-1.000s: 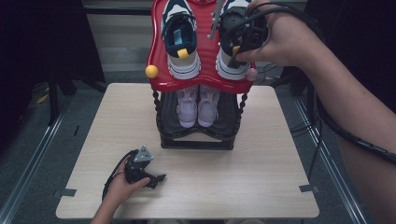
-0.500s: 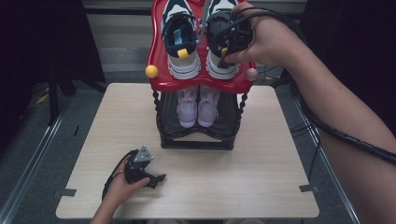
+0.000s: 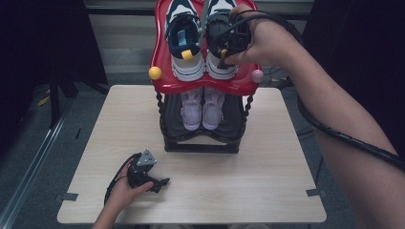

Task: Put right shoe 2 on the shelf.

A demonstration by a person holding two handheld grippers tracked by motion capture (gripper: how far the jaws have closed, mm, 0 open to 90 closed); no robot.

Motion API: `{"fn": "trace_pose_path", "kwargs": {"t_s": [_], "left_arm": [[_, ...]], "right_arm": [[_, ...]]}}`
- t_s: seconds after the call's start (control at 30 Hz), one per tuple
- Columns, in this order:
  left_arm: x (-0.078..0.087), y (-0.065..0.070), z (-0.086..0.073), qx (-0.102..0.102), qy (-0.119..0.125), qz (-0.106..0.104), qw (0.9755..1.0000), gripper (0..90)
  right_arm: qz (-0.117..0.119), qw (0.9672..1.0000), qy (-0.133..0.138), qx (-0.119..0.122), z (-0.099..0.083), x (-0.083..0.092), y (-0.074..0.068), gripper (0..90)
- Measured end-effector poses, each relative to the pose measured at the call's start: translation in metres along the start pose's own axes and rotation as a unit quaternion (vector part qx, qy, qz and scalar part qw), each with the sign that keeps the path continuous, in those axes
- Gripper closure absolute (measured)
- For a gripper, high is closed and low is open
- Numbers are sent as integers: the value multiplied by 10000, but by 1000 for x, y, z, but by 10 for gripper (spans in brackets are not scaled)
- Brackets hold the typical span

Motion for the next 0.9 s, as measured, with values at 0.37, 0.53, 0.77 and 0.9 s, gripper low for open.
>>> {"fn": "trace_pose_path", "kwargs": {"t_s": [0.37,0.53,0.77,0.9], "left_arm": [[0,0,0,2,2,0,10000,0],[0,0,0,1,2,1,10000,0],[0,0,0,23,19,0,10000,0],[0,0,0,21,17,1,10000,0]], "right_arm": [[9,9998,73,160,0,-2,2,693],[8,9997,81,247,-1,-2,3,689],[24,9997,105,215,-2,-2,4,678],[-3,9996,140,226,-4,-2,6,669]]}}
Point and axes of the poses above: each handheld gripper's, and its own axes: x roughly backward along the jaws, z roughly out of its top, y roughly to its right, the point moved 5 cm from there along -x, roughly forward along the jaws, and after that the axes turned 12 degrees about -y, right-handed, at the moved point
